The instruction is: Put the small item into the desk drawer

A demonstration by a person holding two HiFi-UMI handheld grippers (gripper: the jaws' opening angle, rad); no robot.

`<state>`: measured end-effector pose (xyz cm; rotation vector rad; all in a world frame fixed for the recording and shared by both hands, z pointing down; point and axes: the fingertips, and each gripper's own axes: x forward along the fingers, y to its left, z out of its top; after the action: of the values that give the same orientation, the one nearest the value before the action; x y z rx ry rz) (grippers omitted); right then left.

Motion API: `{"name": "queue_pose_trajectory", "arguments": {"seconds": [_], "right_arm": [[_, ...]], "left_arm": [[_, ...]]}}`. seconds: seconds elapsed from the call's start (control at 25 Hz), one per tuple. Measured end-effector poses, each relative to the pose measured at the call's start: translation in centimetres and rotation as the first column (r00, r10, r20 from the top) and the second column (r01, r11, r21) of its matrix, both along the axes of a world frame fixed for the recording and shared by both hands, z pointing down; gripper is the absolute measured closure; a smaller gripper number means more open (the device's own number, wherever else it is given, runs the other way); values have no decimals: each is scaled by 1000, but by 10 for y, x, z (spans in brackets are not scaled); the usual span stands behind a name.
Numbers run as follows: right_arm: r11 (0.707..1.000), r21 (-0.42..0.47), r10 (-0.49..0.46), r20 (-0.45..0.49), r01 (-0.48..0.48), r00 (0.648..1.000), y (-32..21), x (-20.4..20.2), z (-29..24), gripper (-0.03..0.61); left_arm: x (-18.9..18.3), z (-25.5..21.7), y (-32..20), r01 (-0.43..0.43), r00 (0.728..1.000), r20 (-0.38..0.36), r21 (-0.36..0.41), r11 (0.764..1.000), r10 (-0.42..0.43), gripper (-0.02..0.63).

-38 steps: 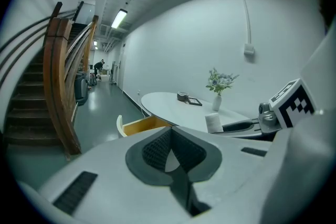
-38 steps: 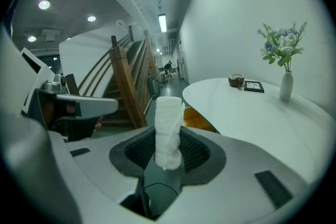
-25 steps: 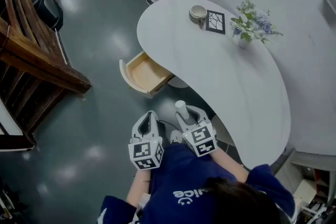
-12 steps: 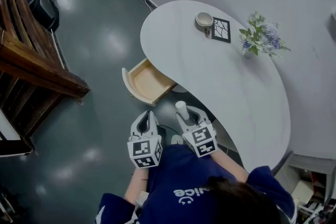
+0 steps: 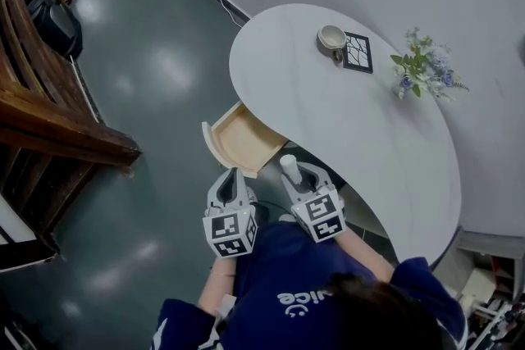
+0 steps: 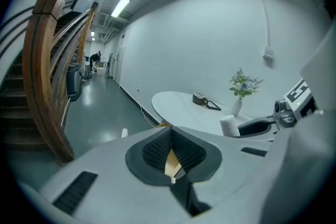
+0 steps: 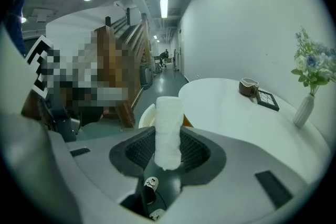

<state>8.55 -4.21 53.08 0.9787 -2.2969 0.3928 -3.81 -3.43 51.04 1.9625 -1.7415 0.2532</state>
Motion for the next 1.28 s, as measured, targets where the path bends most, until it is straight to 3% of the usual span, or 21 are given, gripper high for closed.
{"name": "queue_pose_trajectory", "arguments": {"seconds": [0.24,0.64,1.28], "right_arm": [[999,-3,36,-15,-36,999,-22,-27,4,433],[994,9,106,-36,-106,994,-43,-45,12,433],[999,-25,-26,-72,24,997,-71,-69,11,431]], "left_arm": [[-35,4,-28,-33,999,5,-8,999,34,609],[-57,3,-48,-122,991,50,-6,993,122,609],[-69,-2,-60,-25,999,30,-15,1000,25,609]]}}
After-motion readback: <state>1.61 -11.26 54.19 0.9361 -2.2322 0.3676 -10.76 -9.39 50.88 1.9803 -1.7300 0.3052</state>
